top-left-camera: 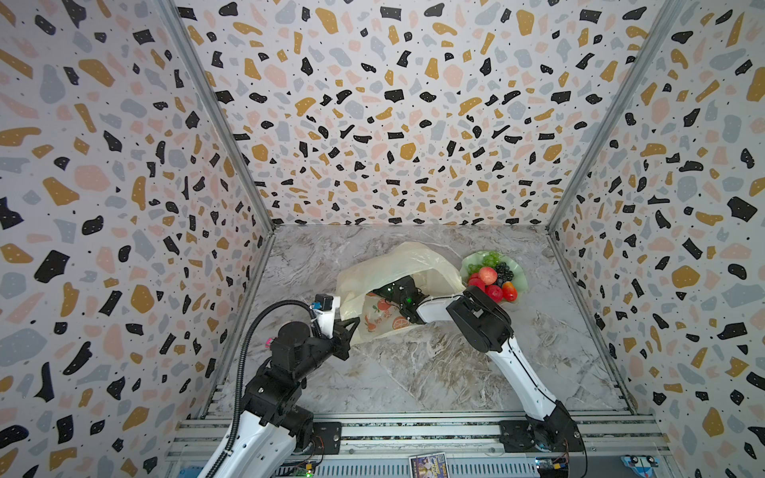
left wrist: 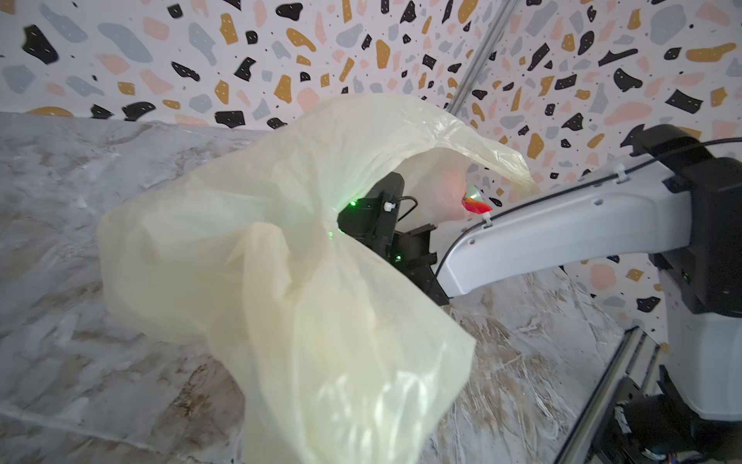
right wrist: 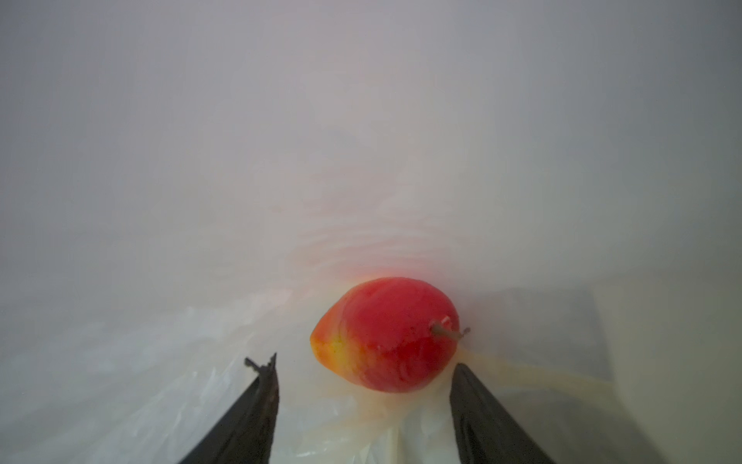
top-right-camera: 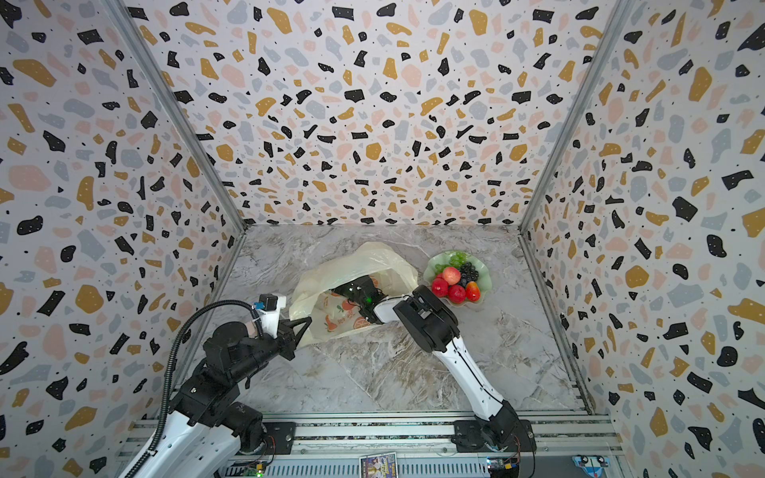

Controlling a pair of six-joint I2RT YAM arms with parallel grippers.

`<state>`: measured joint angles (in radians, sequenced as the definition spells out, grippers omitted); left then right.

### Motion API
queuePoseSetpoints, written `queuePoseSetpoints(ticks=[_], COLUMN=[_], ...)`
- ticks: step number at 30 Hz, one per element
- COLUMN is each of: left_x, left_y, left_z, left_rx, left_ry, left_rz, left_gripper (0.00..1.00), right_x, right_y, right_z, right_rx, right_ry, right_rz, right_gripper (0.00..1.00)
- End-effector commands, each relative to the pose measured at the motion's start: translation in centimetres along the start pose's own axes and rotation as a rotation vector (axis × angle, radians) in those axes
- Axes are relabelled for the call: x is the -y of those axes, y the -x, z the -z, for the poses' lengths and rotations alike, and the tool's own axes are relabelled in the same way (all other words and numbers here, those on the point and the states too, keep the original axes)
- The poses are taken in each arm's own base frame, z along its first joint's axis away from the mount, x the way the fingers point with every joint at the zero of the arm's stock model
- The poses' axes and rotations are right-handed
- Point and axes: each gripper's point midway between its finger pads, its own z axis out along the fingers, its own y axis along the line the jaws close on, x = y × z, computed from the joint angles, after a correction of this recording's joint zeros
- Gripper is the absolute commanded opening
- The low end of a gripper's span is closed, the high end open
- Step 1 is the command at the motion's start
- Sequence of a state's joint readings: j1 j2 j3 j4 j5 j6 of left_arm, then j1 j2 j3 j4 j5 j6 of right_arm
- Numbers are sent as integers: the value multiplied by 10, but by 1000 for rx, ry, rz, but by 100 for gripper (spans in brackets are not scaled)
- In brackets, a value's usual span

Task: Take fruits out of the plastic bag
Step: Adjust the plastic bag at the center of the board.

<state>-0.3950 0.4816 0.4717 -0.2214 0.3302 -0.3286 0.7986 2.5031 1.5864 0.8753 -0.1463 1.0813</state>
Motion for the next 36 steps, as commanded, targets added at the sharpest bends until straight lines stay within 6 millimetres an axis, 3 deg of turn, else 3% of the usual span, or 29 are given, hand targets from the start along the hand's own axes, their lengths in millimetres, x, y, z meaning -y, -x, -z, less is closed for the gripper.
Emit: queuePoseSetpoints(ticks=[1, 6, 12, 22, 29, 36], left_x=[19, 14, 31, 42, 45, 43], left_y=[5, -6, -5, -9, -21, -34], left_z=[2, -2, 6, 22, 26, 22], left_rx=[-29, -129, -131, -158, -173, -186], left_ry=[-88, -55, -137, -166, -194, -213], left_rz=[-3, 63, 124, 152, 189, 233], left_gripper=[0, 0, 0, 0, 0, 0], right_x=[-16, -4, -2, -14, -50, -38], right_y=[11, 7, 7, 5, -6, -6], right_z=[5, 2, 7, 12, 20, -1], right_rx=[7, -35, -46, -64, -50, -40], right_ry=[9, -91, -126, -199, -57, -98], right_rz=[-3, 28, 40, 138, 113, 80], right_gripper=[67, 66, 64, 63, 66, 66])
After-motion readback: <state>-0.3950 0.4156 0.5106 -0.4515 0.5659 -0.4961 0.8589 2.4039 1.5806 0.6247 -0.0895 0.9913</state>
